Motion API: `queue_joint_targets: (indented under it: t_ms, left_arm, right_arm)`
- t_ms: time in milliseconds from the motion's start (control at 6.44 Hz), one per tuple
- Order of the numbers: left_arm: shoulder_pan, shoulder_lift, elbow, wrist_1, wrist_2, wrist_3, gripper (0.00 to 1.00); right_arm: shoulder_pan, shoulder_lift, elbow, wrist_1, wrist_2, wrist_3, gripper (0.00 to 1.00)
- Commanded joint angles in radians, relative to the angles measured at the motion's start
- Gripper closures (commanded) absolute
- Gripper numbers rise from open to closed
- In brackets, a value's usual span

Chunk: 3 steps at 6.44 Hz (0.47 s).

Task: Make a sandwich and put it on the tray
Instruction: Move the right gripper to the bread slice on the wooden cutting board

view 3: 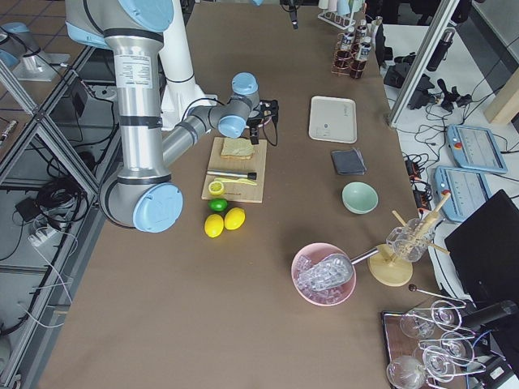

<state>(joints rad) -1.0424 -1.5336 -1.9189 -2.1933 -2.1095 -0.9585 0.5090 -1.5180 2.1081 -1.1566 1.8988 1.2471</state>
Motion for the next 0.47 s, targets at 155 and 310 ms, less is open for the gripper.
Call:
queue_joint_targets:
  t_ms: [155, 310]
  left_arm:
    - [0.005, -0.006, 0.0, -0.003, 0.005, -0.006, 0.02]
    - [0.005, -0.01, 0.006, -0.003, 0.005, -0.005, 0.02]
  right_arm:
    - [-0.148, -0.084, -0.014, 0.123, -0.119, 0.043, 0.0]
    - [-0.162, -0.126, -0.029, 0.191, -0.129, 0.043, 0.0]
